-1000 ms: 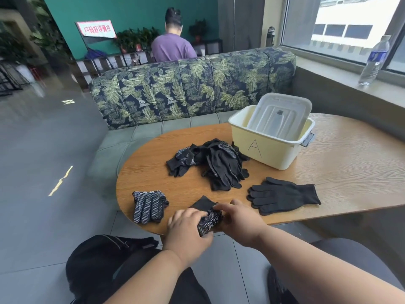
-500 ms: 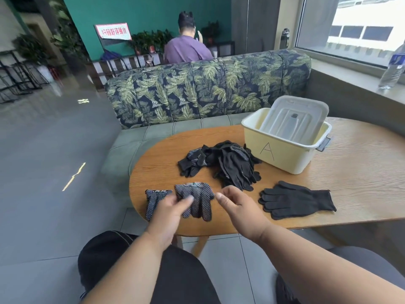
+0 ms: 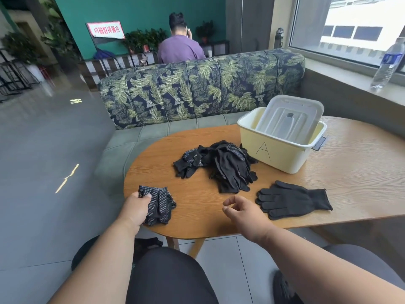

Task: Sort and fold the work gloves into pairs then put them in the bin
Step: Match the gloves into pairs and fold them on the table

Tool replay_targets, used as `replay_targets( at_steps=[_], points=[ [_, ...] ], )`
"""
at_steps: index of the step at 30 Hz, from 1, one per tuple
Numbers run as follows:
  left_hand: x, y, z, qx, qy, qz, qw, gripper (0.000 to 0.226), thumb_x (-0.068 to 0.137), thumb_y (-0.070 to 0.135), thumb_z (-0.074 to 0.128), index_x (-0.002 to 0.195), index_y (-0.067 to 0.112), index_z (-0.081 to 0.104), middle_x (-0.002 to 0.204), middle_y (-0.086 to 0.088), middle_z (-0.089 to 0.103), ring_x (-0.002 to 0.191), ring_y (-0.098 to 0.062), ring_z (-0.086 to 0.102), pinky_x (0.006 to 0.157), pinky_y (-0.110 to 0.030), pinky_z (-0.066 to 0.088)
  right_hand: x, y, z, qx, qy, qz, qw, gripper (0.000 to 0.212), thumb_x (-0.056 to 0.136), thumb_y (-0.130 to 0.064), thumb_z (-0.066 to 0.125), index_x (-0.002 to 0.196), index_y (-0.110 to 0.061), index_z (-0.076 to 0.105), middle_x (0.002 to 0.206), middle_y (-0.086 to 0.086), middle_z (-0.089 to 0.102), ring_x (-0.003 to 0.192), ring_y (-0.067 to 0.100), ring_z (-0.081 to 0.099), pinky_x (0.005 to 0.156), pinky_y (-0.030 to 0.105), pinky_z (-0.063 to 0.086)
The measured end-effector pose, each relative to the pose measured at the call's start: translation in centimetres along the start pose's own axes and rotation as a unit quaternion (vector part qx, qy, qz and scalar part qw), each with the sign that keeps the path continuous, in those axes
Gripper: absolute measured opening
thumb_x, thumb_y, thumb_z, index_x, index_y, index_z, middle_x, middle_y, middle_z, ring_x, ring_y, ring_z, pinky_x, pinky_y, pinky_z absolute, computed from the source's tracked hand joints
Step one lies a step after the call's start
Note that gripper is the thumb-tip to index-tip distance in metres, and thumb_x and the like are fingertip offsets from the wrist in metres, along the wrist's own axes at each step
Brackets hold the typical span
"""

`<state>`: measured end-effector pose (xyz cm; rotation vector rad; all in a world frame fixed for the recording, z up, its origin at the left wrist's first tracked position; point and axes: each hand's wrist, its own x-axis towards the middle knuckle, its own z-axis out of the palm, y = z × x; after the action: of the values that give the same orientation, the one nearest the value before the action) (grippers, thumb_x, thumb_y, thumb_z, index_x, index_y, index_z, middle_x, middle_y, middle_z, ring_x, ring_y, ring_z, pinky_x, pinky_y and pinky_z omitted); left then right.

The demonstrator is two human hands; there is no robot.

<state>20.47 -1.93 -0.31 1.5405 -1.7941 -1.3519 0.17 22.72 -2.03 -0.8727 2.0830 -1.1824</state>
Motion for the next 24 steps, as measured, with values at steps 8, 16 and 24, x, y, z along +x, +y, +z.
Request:
replay_targets(
  at_steps=[8,16,24],
  points=[
    [-2.3,0.4,0.6,0.184,0.184,0.097,0.961,0.069,0.088,0.028,0.067,0.152,0.032,0.043,0.137,-0.007,0.055,0.123,-0.032,0.055,0.102,-0.047,0.047,0.9,1.0,-0.3,-0.009,0.016,0.02,1.0,0.012,0.101,-0.042,0.062,0.111,-0.035,0.063,0.102,-0.004,0.066,0.085,0.013,0.063,0.064,0.023,0.047],
    [-6.0,4.1,8.8,0.214,-0.021,0.264,0.94,0.026,0.094,0.032,0.062,0.119,0.039,0.065,0.117,0.015,0.058,0.108,-0.008,0.056,0.092,-0.033,0.05,1.2,2.1,-0.8,0.035,0.045,0.029,0.998,0.007,0.1,-0.032,0.059,0.106,-0.035,0.062,0.096,0.001,0.069,0.071,0.014,0.058,0.062,0.028,0.051],
    [-3.8,7.2,16.7,0.143,-0.179,0.205,0.952,0.054,0.091,0.042,0.064,0.144,0.044,0.052,0.158,0.005,0.034,0.147,-0.016,0.031,0.118,-0.034,0.028,1.4,3.1,-1.7,0.073,0.012,0.064,0.995,0.01,0.098,-0.031,0.06,0.106,-0.035,0.065,0.093,0.005,0.07,0.072,0.015,0.059,0.067,0.034,0.054]
  ],
)
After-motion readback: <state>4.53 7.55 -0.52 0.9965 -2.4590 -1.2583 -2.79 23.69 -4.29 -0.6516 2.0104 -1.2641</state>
